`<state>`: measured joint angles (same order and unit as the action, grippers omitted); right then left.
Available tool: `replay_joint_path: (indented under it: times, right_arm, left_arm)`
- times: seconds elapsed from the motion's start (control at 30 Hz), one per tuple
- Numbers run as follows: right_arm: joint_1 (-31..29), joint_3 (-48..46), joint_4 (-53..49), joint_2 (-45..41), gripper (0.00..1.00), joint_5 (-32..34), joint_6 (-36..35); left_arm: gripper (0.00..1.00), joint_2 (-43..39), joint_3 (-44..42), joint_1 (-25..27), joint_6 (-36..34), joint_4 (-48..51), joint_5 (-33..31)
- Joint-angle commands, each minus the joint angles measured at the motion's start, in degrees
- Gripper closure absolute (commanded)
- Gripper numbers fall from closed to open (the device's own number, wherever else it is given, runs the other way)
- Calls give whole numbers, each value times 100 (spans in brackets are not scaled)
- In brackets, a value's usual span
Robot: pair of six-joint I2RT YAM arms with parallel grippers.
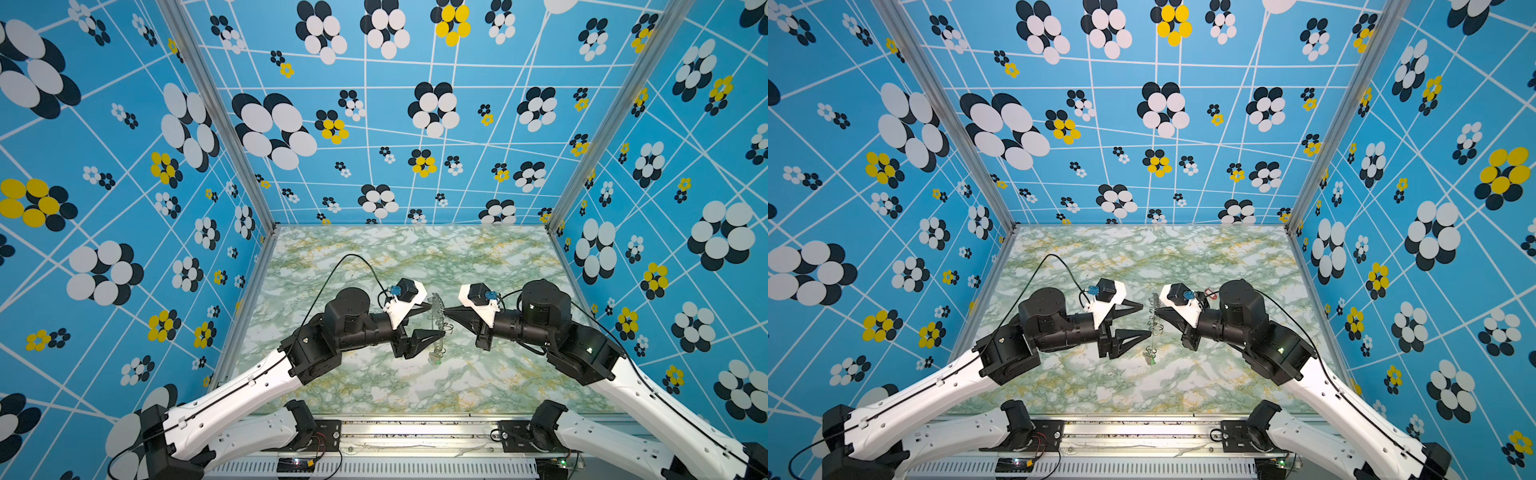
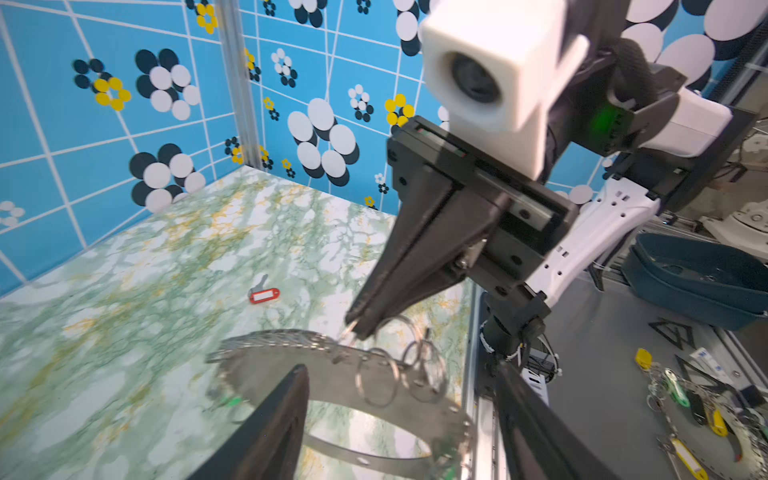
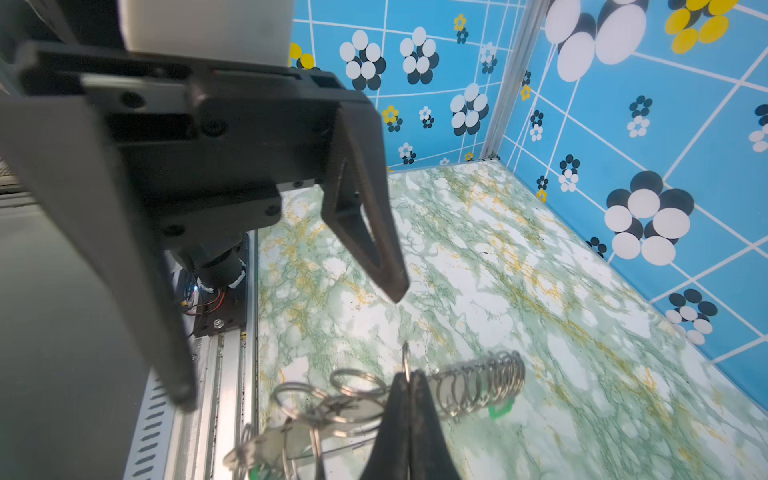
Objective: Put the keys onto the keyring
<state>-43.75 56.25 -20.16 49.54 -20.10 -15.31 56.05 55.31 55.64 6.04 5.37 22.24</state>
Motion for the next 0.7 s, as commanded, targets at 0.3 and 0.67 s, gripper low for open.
replay_joint_path:
  times: [0.3,0.67]
  right_arm:
    - [-11,1,352,-173,100,-49,37]
    - [-11,-17,259,-358,100,-600,154]
  left_arm:
    - [29,193,376,466,29,758,164]
    - [27,-929,-49,88,40,313,-856]
